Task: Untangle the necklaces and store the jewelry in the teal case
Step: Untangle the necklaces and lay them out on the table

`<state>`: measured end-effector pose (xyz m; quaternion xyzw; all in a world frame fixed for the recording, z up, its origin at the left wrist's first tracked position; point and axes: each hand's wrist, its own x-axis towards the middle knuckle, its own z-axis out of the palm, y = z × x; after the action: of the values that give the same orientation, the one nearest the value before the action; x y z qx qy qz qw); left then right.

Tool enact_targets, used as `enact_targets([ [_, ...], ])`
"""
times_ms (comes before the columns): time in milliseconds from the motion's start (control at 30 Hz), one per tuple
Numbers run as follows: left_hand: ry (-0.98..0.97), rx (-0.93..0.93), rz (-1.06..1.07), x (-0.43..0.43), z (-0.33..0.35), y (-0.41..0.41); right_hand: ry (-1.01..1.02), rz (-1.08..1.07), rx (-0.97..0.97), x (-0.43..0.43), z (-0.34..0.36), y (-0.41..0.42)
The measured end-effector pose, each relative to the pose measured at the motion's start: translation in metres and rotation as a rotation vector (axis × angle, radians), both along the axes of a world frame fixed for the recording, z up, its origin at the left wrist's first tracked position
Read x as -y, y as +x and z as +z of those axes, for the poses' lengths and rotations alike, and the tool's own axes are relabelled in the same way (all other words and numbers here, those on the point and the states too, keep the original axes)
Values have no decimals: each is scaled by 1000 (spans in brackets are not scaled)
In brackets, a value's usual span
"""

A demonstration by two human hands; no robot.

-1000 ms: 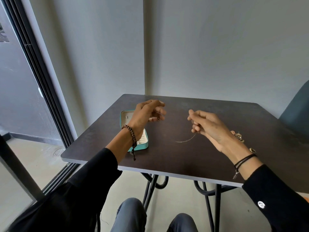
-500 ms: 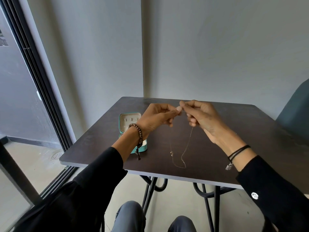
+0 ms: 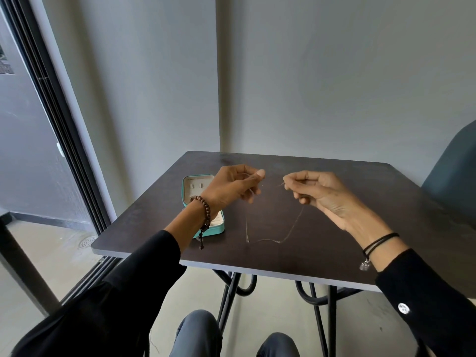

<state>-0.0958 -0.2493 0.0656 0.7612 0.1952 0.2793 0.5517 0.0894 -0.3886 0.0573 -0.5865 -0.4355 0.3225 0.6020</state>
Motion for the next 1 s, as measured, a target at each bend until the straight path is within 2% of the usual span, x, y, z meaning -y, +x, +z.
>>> enact_targets([
  [133, 91, -144, -133, 15, 4, 7, 52, 32, -1, -4, 10, -5],
  [367, 139, 55, -68, 18, 10, 23, 104, 10, 94, -3, 19, 0],
  [533, 133, 147, -18, 21, 20, 25, 69, -56, 128, 3, 20, 5],
  [1000, 52, 129, -75, 34, 49, 29, 106, -123, 130, 18, 54, 9],
])
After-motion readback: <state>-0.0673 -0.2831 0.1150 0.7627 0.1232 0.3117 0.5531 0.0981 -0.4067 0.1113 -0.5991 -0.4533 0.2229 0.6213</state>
